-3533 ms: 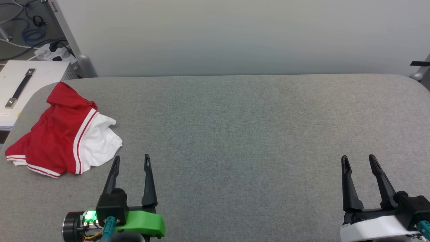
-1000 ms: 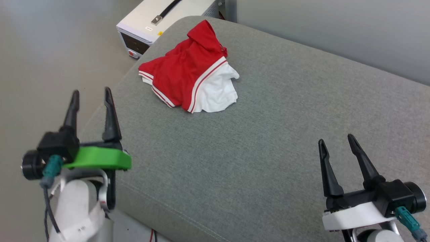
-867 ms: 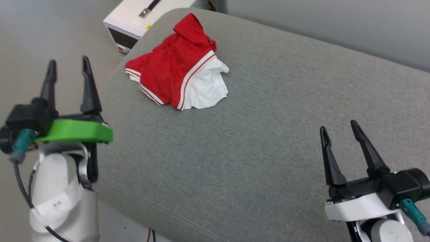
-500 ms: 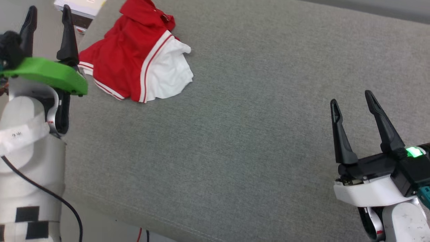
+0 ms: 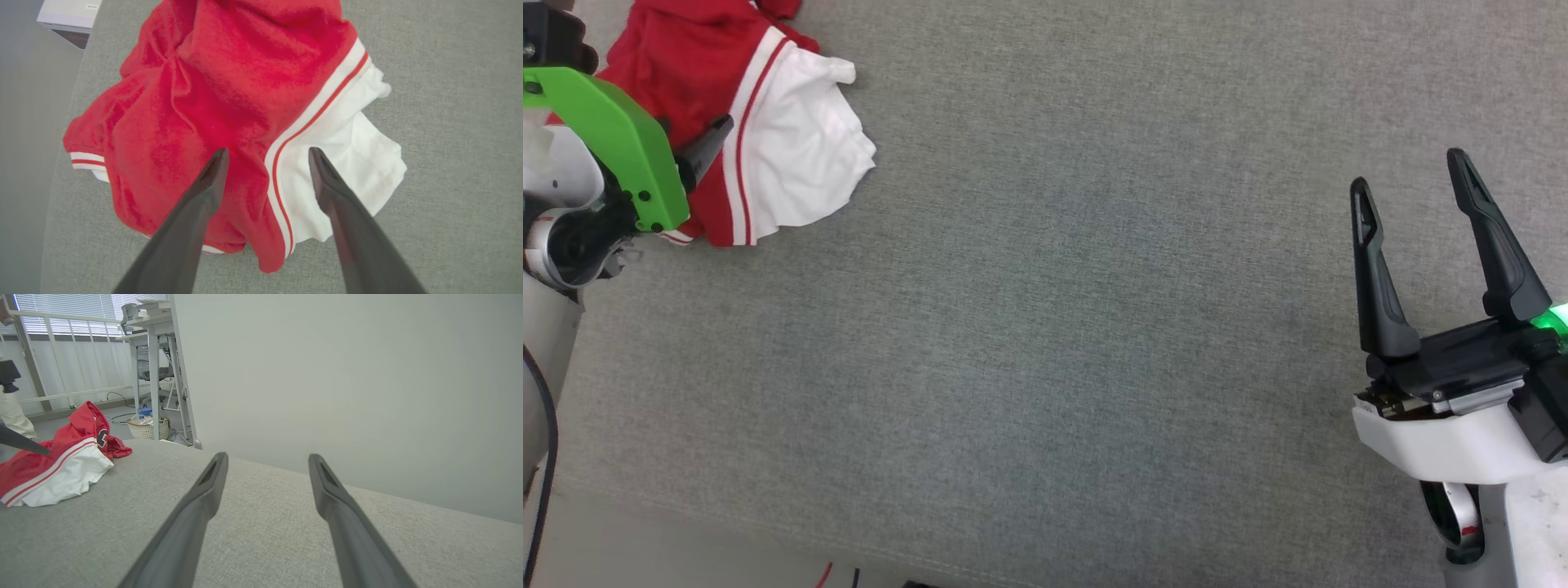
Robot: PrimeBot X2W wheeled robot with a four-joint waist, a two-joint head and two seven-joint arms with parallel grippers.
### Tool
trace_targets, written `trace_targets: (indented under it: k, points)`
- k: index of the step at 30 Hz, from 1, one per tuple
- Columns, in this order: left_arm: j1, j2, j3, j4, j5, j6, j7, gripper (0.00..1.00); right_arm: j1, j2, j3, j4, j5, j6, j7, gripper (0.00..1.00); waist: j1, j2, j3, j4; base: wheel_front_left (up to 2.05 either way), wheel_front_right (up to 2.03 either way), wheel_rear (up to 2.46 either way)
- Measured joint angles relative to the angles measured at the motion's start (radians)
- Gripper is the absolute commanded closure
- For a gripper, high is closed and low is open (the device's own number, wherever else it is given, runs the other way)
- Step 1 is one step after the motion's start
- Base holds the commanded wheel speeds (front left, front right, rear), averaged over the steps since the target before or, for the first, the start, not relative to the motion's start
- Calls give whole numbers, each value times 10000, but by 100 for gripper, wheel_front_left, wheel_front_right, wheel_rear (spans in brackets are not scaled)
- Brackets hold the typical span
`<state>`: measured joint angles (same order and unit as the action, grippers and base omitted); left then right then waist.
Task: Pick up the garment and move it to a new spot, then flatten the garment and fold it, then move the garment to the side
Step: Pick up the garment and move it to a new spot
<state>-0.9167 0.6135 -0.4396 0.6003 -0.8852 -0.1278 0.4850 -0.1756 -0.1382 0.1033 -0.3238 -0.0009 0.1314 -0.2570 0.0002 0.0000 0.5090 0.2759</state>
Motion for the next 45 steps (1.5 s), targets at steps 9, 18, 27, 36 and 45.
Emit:
trace_targets:
  k: [9,18,27,36,45]
  points:
    - [-460,439,-1726,746,-828,0,1285,0,-207,-117,-40,-67,-50,0,0,0,-1,1,826,-529,0,0,0]
    - [-808,585,-2711,1068,-1039,0,1181,100,-321,-77,-134,-46,-25,0,0,0,-3,1,798,-691,0,0,0]
    - [-887,780,-3795,777,-1089,0,151,100,-255,94,-157,84,163,0,0,0,-2,0,209,-521,0,0,0]
    - [-1565,1488,-4842,-890,-886,0,-681,100,186,512,-316,320,422,0,0,0,-2,0,-864,-389,0,0,0]
    - [-2306,1565,-5854,-3070,-901,-2,-897,100,523,786,-529,393,593,0,0,0,-2,0,-1856,-667,0,0,0]
